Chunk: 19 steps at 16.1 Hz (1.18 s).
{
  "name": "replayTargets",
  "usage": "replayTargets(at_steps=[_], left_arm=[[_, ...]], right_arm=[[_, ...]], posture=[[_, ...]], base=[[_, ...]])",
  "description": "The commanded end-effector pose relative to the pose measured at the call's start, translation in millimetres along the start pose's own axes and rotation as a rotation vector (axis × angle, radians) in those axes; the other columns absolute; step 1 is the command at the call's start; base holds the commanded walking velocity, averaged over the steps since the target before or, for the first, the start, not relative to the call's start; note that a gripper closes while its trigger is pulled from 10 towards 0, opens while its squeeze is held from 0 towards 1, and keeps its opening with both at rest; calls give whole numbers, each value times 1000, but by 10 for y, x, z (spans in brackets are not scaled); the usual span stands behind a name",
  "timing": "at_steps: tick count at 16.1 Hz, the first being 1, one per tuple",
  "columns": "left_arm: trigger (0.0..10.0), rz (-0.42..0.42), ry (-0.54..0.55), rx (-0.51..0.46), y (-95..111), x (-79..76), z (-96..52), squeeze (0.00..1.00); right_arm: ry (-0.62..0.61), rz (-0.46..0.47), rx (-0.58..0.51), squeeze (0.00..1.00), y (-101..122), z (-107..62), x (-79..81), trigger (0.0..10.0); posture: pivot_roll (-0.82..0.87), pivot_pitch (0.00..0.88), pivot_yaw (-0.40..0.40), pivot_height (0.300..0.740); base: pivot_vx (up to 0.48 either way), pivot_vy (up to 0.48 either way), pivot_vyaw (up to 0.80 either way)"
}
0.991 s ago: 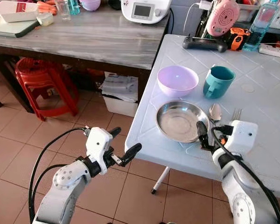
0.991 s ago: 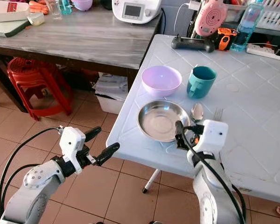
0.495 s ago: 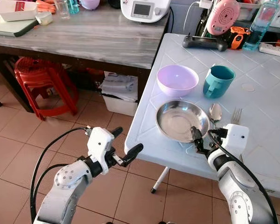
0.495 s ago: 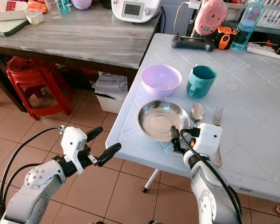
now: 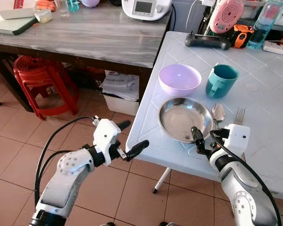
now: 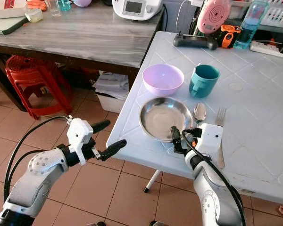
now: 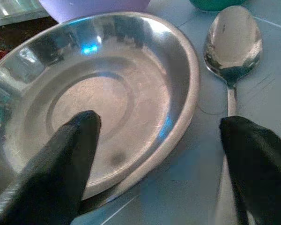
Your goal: Setting the table
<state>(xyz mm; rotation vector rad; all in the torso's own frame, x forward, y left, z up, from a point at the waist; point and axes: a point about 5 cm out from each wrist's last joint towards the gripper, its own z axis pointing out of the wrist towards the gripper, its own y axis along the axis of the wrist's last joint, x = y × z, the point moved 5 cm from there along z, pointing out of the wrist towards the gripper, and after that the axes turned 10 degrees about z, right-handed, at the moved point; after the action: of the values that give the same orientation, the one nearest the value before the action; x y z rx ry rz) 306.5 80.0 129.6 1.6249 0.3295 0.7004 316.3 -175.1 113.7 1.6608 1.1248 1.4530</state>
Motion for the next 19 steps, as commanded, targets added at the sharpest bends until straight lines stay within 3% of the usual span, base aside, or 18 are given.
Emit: replayTargets(at_steps=[1, 11, 19], left_arm=[[10000, 27, -35, 13, -23, -13, -12, 0], [10000, 22, -57, 1, -67, -77, -14, 0], [10000, 25, -54, 2, -72, -56, -15, 0]], right_arm=[[-13, 22, 20, 0, -48, -18, -49, 0], [5, 41, 13, 0, 18, 11, -40, 0], [-36, 91, 39, 0, -60, -20, -109, 0]], posture=[[-48, 178, -3, 740], [-53, 177, -12, 740], [-54, 176, -7, 740]], base=[[0, 0, 0], [0, 0, 0], [0, 0, 0]])
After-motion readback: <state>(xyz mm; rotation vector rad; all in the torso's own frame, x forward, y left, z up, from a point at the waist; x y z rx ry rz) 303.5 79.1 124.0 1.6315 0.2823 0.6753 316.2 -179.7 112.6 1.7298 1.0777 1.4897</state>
